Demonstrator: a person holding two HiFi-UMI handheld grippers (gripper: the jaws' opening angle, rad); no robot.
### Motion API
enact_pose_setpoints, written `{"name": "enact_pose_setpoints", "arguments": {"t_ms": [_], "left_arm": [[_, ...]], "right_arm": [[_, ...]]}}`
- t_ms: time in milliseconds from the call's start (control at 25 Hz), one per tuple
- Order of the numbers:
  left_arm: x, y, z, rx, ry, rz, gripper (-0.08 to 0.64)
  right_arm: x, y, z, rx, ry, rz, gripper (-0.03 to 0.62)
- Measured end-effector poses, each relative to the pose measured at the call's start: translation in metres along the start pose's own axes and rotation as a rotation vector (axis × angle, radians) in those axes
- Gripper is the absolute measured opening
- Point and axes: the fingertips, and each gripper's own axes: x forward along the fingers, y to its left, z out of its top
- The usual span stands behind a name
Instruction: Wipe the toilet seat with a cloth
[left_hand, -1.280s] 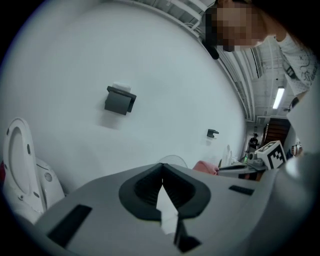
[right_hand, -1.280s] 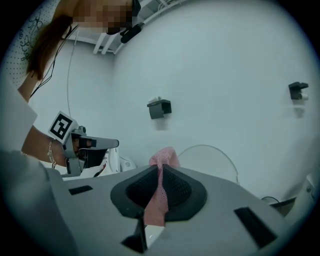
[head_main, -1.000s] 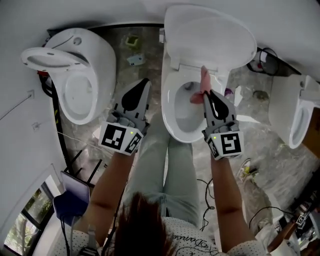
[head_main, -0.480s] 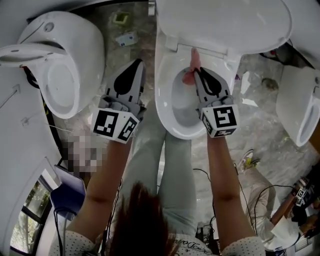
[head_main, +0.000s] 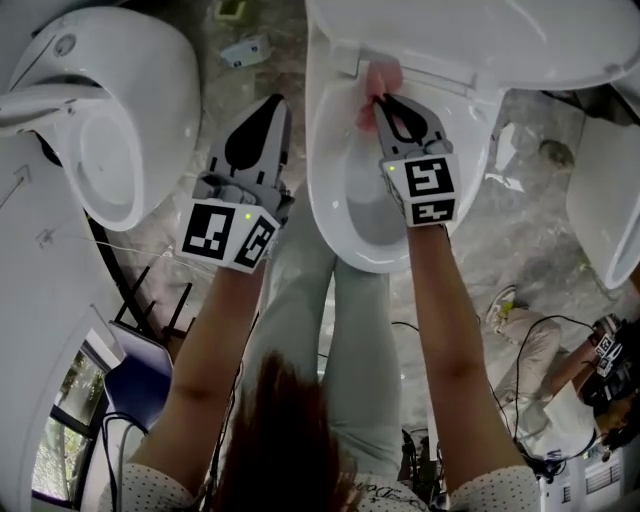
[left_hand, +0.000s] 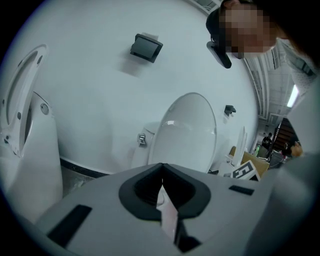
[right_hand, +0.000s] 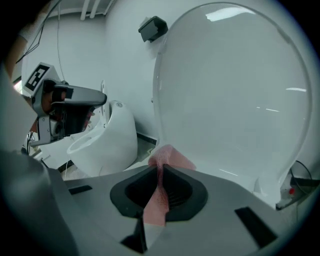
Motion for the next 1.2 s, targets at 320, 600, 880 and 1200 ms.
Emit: {"name": "enact_pose_setpoints", "arguments": {"t_ms": [320, 600, 880, 1200], "left_arm": [[0.008, 0.001, -0.010, -0.011, 0.021, -0.015, 0.005], [0.011, -0.001, -0.017, -0.002, 0.048, -0.036, 0.005], [0.015, -0.009, -0.018, 0.021, 0.068, -0.074, 0.005], [0.018, -0.024, -0.017, 0.046, 0.077, -0.102, 0.005]], "right_arm": [[0.034, -0.002, -0.016, 0.011, 0.085, 0.016, 0.054], [0.041, 0.001, -0.021, -0.132, 0.140, -0.042, 0.052], [0.040, 0.001, -0.018, -0.138, 0.130, -0.026, 0.048], [0.035, -0.007, -0.023, -0.155, 0.158, 0.022, 0.043]]}}
